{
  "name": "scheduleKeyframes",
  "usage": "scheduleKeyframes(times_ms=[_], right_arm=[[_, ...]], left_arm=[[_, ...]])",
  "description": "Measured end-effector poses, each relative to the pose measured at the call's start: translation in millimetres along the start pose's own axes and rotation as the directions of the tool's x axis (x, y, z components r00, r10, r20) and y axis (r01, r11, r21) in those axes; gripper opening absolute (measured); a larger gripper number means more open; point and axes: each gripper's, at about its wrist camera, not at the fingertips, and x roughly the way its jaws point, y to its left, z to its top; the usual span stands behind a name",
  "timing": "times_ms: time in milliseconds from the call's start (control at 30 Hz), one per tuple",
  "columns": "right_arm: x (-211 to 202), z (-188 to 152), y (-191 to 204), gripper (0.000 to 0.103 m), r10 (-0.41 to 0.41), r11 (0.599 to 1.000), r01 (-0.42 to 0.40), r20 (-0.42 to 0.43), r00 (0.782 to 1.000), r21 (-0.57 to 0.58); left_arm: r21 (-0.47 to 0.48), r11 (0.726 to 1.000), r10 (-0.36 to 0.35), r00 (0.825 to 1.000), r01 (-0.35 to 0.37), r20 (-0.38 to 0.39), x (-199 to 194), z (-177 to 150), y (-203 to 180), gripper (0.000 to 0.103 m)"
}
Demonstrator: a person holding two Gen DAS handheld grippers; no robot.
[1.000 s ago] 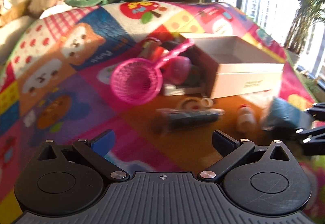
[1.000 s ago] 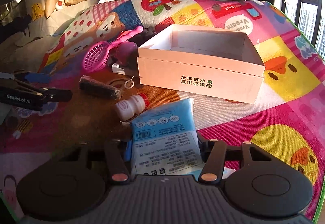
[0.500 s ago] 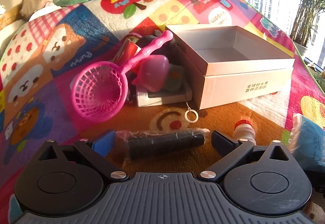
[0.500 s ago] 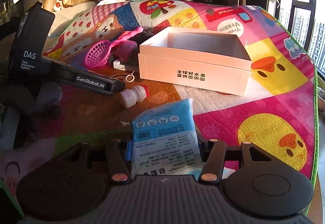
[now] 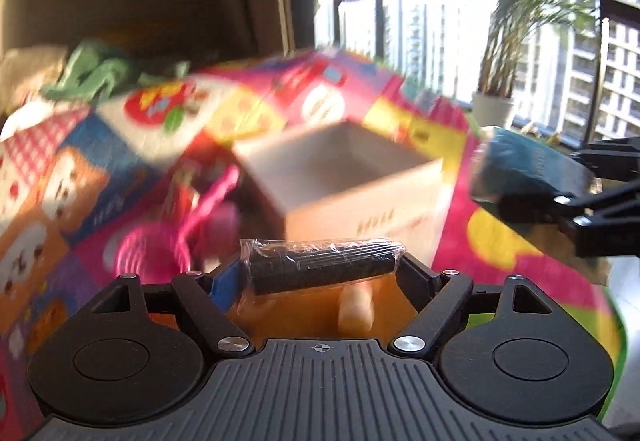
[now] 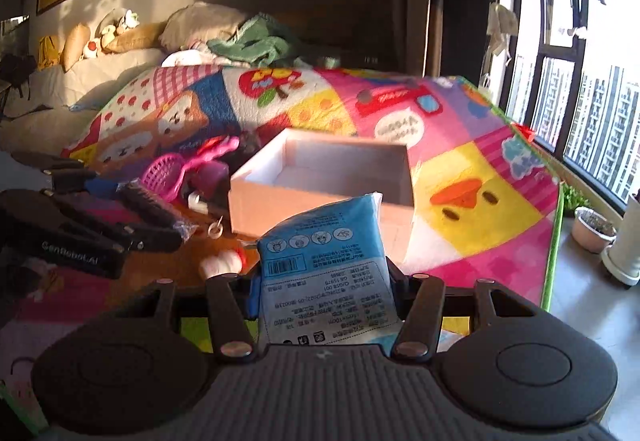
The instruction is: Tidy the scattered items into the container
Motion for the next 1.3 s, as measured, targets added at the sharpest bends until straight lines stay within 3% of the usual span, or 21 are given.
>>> scheduleKeyframes(times_ms=[100, 200, 267, 367, 500, 633, 800, 933, 1033, 1133, 1200, 1300], right_arm=[[4.9, 48.4, -18.2, 0.054, 0.006, 0.999, -0.009, 0.07, 0.998, 0.041], [33.5, 100.7, -45.5, 0.054, 0.015, 0.988, -0.034, 0.122, 0.992, 0.153], [64.7, 126.1, -64.6, 0.057, 0.027, 0.967, -0.059, 0.131, 0.991, 0.246], [107.3, 139.7, -86.5, 0.085, 0.032, 0.933, -0.07, 0.113, 0.993, 0.352], [125.5, 121.8, -92.4, 0.085, -0.009, 0.935, -0.025, 0.094, 0.996, 0.353], [123.6, 92.0, -73.6, 0.085, -0.034, 0.965, 0.016, 0.064, 0.997, 0.262], [113.2, 60.9, -23.5, 0.085, 0.036, 0.995, -0.038, 0.015, 0.999, 0.096], [113.6, 33.7, 16.2, 0.084, 0.148, 0.988, -0.145, -0.08, 0.986, 0.045], [116.5, 8.1, 49.7, 0.081, 0.18, 0.982, -0.185, -0.134, 0.975, -0.026], [123.5, -8.7, 71.2, 0.068, 0.206, 0.974, -0.222, -0.211, 0.956, -0.052], [128.6, -14.3, 76.2, 0.053, 0.21, 0.974, -0.225, -0.247, 0.946, -0.032], [129.3, -17.0, 74.3, 0.046, 0.209, 0.976, -0.217, -0.26, 0.943, -0.002]], left_arm=[[0.006, 0.999, -0.043, 0.996, 0.043, 0.077, 13.4, 41.0, 4.8, 0.085], [-0.039, 0.994, -0.1, 0.985, 0.107, 0.141, 45.4, 78.0, 18.6, 0.086], [-0.086, 0.984, -0.143, 0.979, 0.156, 0.149, 71.1, 93.2, 31.5, 0.1], [-0.203, 0.971, -0.104, 0.987, 0.127, 0.12, 90.3, 93.9, 55.0, 0.1], [-0.184, 0.983, 0.011, 0.998, 0.002, 0.067, 83.9, 63.6, 76.4, 0.101], [-0.134, 0.982, 0.136, 0.991, -0.133, 0.016, 65.5, 19.4, 92.3, 0.101], [-0.151, 0.974, 0.166, 0.985, -0.171, -0.05, 44.8, -22.9, 105.6, 0.102], [-0.189, 0.96, 0.194, 0.978, -0.206, -0.082, 32.5, -46.4, 108.5, 0.102], [-0.178, 0.961, 0.201, 0.976, -0.213, -0.08, 24.3, -55.9, 102.4, 0.102], [-0.162, 0.967, 0.182, 0.98, -0.194, -0.084, 22.8, -59.5, 95.4, 0.102], [-0.158, 0.969, 0.178, 0.981, -0.189, -0.082, 23.1, -61.0, 92.4, 0.102], [-0.15, 0.971, 0.175, 0.982, -0.185, -0.073, 25.6, -63.0, 89.7, 0.102]])
